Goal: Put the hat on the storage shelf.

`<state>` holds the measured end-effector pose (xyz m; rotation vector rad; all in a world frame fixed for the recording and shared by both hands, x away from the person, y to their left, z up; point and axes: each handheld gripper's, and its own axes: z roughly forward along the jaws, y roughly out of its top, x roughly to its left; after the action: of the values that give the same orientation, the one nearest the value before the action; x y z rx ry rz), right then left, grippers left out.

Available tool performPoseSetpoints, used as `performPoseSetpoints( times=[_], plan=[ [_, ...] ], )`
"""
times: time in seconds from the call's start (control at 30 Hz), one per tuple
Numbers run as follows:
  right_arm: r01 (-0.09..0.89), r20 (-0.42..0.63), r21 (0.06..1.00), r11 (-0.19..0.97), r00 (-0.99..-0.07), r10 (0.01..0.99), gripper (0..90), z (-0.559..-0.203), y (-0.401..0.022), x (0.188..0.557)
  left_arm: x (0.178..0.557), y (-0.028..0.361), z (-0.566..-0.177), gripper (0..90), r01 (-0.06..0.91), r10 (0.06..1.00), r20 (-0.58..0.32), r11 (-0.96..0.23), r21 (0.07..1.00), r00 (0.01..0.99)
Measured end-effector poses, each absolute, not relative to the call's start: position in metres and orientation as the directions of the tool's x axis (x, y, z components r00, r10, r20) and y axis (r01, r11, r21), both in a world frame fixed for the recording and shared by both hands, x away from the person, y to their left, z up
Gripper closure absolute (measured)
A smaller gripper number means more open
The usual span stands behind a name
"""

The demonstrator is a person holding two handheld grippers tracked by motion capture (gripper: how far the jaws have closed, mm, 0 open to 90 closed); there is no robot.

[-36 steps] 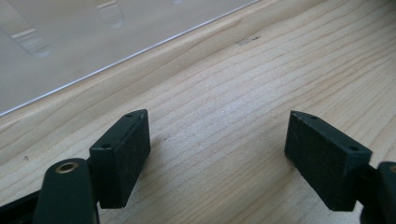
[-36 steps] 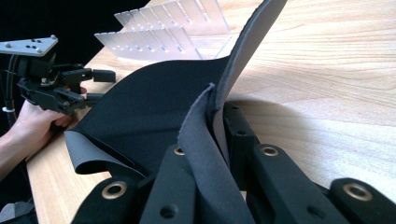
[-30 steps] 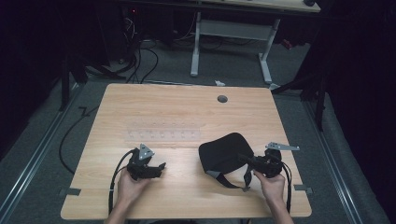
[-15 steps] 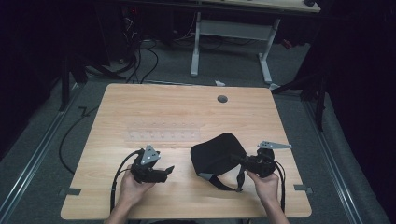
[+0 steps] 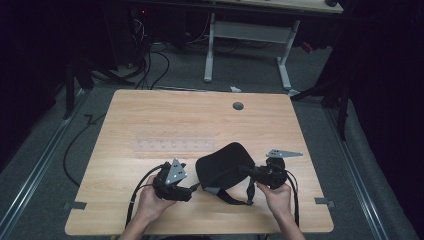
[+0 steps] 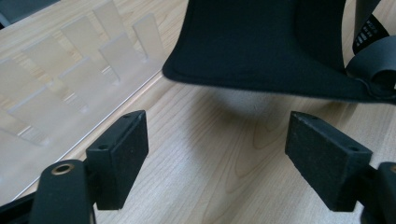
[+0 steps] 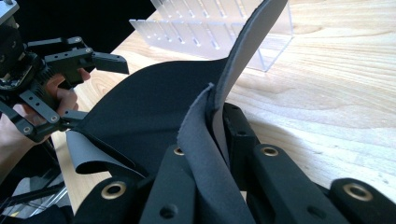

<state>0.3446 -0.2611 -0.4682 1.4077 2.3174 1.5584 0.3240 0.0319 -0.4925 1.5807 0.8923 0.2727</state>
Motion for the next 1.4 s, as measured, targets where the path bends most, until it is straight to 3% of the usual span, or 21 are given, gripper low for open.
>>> performPoseSetpoints(
  times=[0.7,0.83,0.93,1.17,1.4],
  plan=[
    [0.671,0.449,0.730,0.126,-0.611,0.653,84.5,-0.466,-0.243,0.347,0.324,0.022,-0.497,27.5,0.355,0.675,-0.266,0.007,0.935,0.688],
    [0.670,0.470,0.733,0.117,-0.624,0.624,84.5,-0.465,-0.241,0.346,0.319,0.018,-0.495,37.1,0.343,0.635,-0.270,0.010,0.939,0.723],
    [0.671,0.477,0.731,0.127,-0.635,0.607,84.5,-0.466,-0.233,0.346,0.317,0.011,-0.496,39.5,0.317,0.635,-0.237,-0.014,0.948,0.736],
    [0.666,0.501,0.739,0.106,-0.648,0.574,84.4,-0.464,-0.225,0.348,0.315,0.010,-0.496,49.4,0.336,0.612,-0.249,-0.029,0.941,0.751],
    [0.650,0.485,0.752,0.108,-0.657,0.577,81.2,-0.459,-0.223,0.350,0.313,0.012,-0.491,67.7,0.343,0.579,-0.243,-0.067,0.937,0.778]
  ],
)
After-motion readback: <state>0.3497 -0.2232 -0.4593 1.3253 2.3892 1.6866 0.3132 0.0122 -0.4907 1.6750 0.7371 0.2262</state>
